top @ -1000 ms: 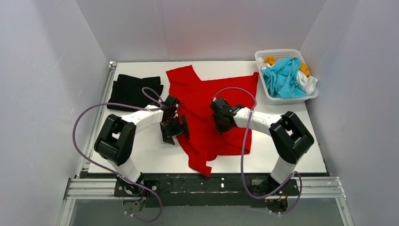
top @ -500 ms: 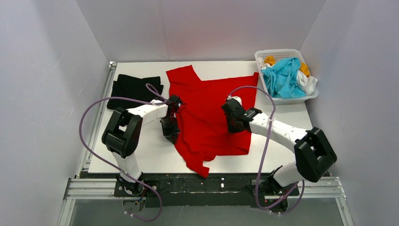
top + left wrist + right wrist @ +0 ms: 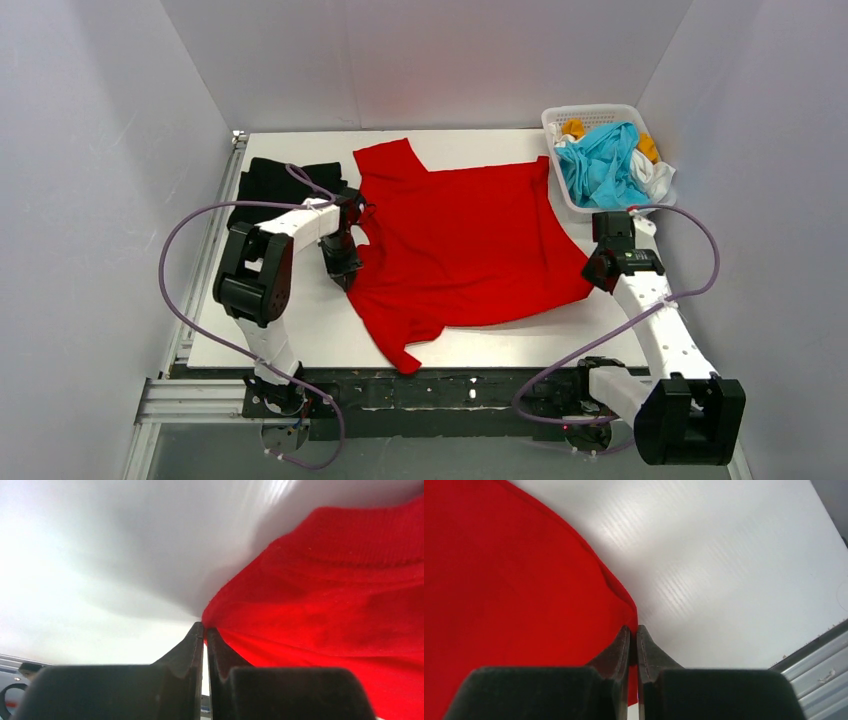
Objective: Fold and stack the t-shirts
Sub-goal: Flatten out the tshirt
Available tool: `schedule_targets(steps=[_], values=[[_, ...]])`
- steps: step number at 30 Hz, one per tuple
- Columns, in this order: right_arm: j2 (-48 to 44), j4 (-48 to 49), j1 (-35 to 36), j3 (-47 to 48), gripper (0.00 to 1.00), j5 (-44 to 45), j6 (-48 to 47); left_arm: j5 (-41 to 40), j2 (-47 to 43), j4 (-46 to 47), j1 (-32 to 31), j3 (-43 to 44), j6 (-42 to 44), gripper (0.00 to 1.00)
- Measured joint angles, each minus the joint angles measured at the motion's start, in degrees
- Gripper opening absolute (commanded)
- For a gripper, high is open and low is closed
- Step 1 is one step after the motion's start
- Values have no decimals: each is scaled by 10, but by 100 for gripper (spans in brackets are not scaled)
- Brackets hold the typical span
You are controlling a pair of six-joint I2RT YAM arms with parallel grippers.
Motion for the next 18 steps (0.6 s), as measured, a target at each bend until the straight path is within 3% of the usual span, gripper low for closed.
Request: schedule_targets(steps=[5, 11, 12, 13, 14, 15, 17, 18], values=[[30, -5, -82, 0, 1, -7, 1, -22, 12, -17, 31, 45, 20, 0], [90, -22, -119, 12, 1, -8, 7, -38, 56, -50, 51, 112, 47, 0], [94, -24, -120, 12, 3, -10, 10, -38, 62, -55, 54, 119, 51, 0], [97, -27, -120, 12, 14, -12, 12, -38, 66, -60, 56, 126, 56, 2], [97, -29, -120, 12, 31, -16, 12, -37, 69, -64, 59, 132, 61, 15], [97, -30, -120, 12, 39, -20, 11, -34, 71, -70, 61, 138, 68, 32], [97, -30, -121, 13, 67, -28, 5, -21, 71, -77, 64, 148, 84, 67], [95, -30, -121, 15, 73, -32, 2, -8, 71, -78, 65, 151, 95, 78]])
